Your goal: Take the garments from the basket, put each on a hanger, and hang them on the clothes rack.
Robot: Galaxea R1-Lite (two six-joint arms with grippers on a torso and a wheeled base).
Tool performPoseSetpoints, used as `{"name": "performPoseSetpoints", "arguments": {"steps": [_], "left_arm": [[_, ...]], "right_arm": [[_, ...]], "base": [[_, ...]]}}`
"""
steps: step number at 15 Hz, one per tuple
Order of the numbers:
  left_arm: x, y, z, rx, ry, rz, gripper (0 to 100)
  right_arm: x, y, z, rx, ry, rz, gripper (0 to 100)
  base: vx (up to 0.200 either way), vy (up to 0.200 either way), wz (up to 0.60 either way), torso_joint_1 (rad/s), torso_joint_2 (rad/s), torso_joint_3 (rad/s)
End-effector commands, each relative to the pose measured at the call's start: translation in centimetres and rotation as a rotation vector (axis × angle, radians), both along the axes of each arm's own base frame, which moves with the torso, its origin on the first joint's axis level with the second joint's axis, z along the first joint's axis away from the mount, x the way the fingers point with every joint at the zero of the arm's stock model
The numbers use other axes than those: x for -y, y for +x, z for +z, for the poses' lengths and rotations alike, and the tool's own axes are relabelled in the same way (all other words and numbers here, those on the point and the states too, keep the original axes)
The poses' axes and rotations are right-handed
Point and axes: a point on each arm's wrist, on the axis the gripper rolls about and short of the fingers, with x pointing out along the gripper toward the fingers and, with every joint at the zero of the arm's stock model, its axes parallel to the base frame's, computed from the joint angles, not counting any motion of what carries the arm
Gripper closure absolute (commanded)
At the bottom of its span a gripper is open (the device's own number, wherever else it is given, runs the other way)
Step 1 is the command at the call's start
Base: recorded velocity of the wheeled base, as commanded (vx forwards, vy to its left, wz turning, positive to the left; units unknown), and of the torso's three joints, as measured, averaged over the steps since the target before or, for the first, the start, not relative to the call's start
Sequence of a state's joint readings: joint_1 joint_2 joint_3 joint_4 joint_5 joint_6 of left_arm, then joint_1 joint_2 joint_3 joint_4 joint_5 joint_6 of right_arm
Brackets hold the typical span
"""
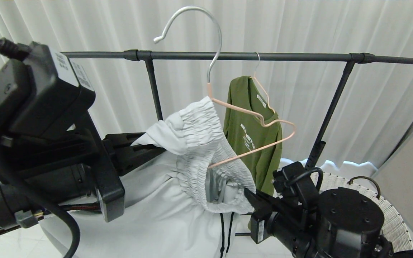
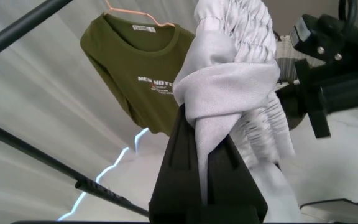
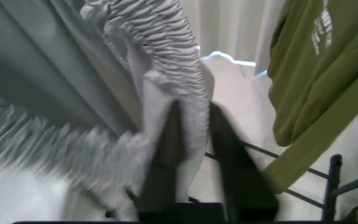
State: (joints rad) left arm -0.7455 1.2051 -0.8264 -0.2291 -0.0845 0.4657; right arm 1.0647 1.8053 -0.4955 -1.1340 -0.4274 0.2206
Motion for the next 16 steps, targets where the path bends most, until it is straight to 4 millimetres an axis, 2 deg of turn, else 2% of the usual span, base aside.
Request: {"name": "performPoseSetpoints", "arguments": {"steps": [1,4,6,8,13,15,16], "left_arm": [[-0.1,-0.1,-0.2,-0.003,0.004,0.000,100],[-0.4,-0.3,-1.1,-0.020,0.024,0.004,100],[-0.6,-0.5,-1.5,-0.025,0.030,0.005,100],[-1.2,-1.1,-2.5,-0.040,0.052,0.004,100],[-1.9,-1.8,-4.4,-0.072,0.094,0.050,100],[-2.1,-1.7,-5.3,-0.075,0.138,0.101,100],[-2.0,-1.3,-6.2,-0.064,0.213,0.180,100]], "right_arm": [[1.6,1.0,0.2,0.004,-0.006,-0.067,100],[4.6,2.9,0.5,0.021,-0.027,-0.185,100],[5.3,3.5,0.8,0.031,-0.028,-0.218,100],[6.8,4.9,1.0,0.049,-0.045,-0.290,100],[7.5,5.5,1.2,0.060,-0.058,-0.325,100],[7.7,5.3,1.7,0.085,-0.067,-0.309,100],[7.8,4.8,2.3,0.125,-0.094,-0.273,100]], "base": [[0.000,0.000,0.00,0.000,0.00,0.000],[0.000,0.000,0.00,0.000,0.00,0.000],[0.000,0.000,0.00,0.000,0.00,0.000],[0.000,0.000,0.00,0.000,0.00,0.000],[0.000,0.000,0.00,0.000,0.00,0.000],[0.000,0.000,0.00,0.000,0.00,0.000],[0.000,0.000,0.00,0.000,0.00,0.000]]}}
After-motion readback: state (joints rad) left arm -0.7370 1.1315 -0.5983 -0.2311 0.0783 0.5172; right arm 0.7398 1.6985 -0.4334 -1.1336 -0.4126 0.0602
